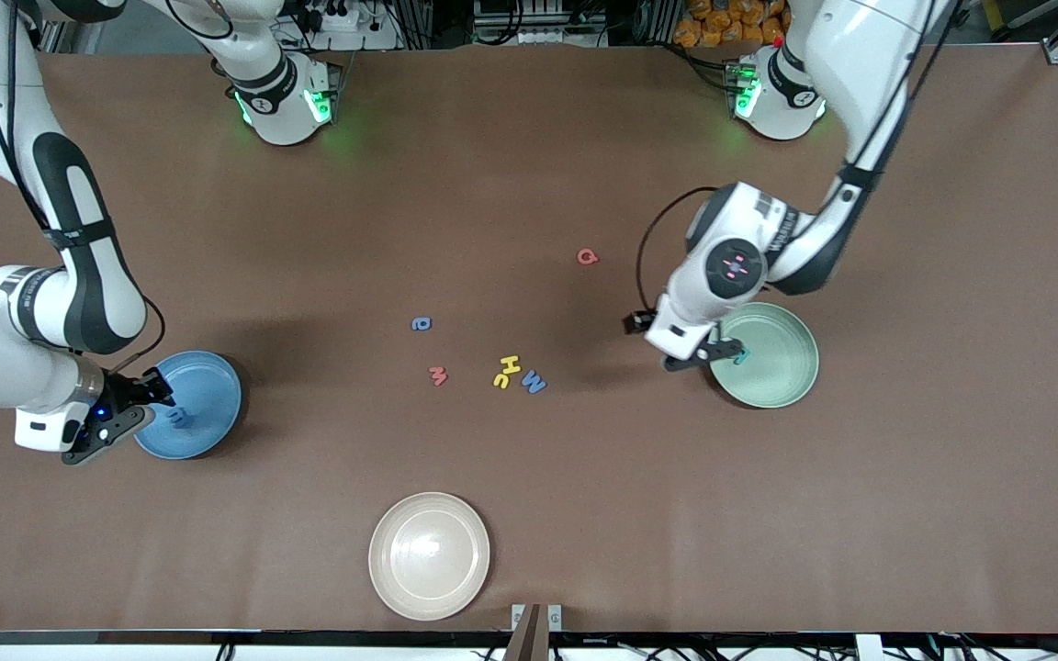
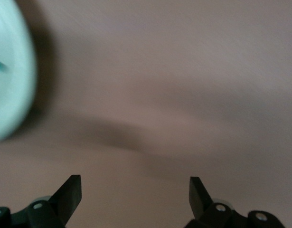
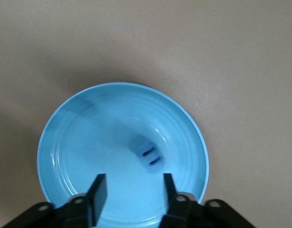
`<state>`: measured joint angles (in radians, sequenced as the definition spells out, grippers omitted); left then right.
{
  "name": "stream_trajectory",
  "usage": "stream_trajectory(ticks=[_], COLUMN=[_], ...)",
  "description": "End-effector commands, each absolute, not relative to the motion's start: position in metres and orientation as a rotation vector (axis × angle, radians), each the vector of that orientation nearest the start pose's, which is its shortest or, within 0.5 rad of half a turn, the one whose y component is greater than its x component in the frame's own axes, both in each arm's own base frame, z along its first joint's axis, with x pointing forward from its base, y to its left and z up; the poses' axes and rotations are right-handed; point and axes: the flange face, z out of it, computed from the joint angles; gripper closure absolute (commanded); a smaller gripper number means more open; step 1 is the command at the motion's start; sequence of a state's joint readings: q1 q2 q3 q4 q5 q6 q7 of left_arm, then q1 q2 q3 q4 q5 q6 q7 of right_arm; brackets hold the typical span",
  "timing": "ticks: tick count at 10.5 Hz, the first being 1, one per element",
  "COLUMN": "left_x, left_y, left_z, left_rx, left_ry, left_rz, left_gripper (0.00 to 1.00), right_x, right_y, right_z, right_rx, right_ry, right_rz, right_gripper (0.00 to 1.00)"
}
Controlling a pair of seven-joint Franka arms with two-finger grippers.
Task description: Sort upper and lower case letters into plates
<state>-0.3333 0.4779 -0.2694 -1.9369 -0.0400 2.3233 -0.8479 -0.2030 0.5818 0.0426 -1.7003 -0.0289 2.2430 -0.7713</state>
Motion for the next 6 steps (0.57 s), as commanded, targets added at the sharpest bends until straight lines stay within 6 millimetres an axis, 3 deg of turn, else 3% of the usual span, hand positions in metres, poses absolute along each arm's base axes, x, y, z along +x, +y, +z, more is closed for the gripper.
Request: stream_trajectory(ticks=[1,2,3,6], left_x=[0.470,0.443,0.426,0.390], left_y=[-0.388,-0.397,-0.392,-0.402], left_z=[0.212,0.195,0.181,0.175], left_rx=[-3.172,-3.180,-3.180,-3.102], left_ry=[-0.651,-0.735,-0.829,-1.026], left_rz=[0.221,0.181,0.151,0.193], left_gripper=[0.00,0.00,0.00,0.00], right_x=[0.655,0.656,0.657,0.648], right_y=[-0.107,-0.099,-0.086,-0.020], right_z=[0.262,0.262,0.260,0.253], right_rx=[-2.968,-2.962,-2.954,-3.001], right_ry=[-0.976,-0.968,-0.969,-0.807], right_rz=[0.049,0.053,0.053,0.092], right_gripper=[0.00,0.00,0.00,0.00])
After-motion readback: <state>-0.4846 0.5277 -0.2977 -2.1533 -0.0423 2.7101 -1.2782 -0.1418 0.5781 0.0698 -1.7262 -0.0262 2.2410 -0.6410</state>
